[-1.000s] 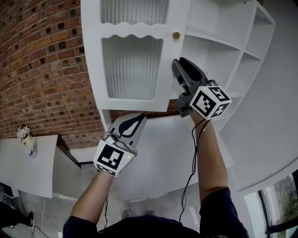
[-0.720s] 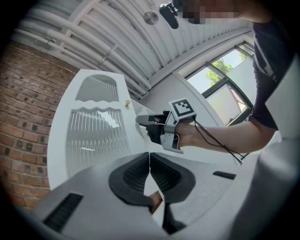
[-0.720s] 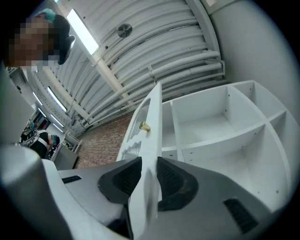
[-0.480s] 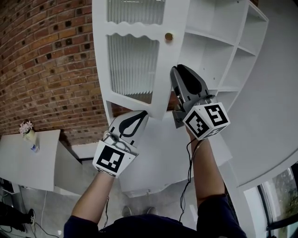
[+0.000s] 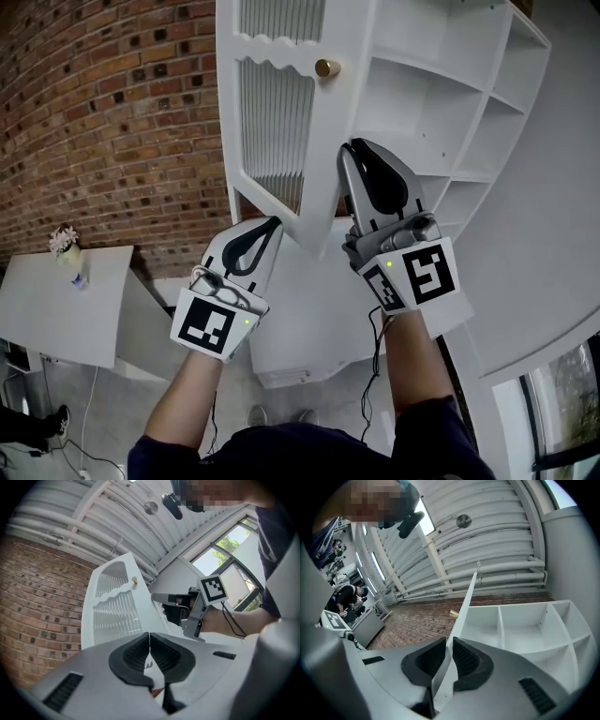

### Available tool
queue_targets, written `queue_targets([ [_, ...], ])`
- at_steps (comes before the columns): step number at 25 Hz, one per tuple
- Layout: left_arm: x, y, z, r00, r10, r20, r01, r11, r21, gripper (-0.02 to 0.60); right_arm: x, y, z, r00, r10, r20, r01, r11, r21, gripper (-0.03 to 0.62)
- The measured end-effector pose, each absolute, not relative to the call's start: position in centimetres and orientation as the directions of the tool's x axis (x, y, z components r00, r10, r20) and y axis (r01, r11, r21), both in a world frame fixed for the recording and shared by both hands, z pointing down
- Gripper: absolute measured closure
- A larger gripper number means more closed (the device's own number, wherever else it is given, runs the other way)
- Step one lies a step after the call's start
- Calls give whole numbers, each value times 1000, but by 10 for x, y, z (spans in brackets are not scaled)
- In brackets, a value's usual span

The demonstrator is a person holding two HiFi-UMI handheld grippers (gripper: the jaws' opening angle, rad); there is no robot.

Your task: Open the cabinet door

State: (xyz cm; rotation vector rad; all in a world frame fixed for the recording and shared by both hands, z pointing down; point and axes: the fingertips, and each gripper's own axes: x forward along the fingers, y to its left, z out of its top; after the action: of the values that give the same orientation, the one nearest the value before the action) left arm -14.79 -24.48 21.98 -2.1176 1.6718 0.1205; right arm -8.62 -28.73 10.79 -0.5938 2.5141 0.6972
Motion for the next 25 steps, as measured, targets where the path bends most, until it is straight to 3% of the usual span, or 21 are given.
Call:
queue_targets([
  [12,-167,-207,205,196,-910,-365,-949,-83,-304,572,-119,-222,109,-811,-207,-547,-498,736,459,537],
  [25,-200,-183,214,110,-934,-340,-954,-4,-298,572,-164,-174,107,-837,-76,-542,-369,810,455,536],
])
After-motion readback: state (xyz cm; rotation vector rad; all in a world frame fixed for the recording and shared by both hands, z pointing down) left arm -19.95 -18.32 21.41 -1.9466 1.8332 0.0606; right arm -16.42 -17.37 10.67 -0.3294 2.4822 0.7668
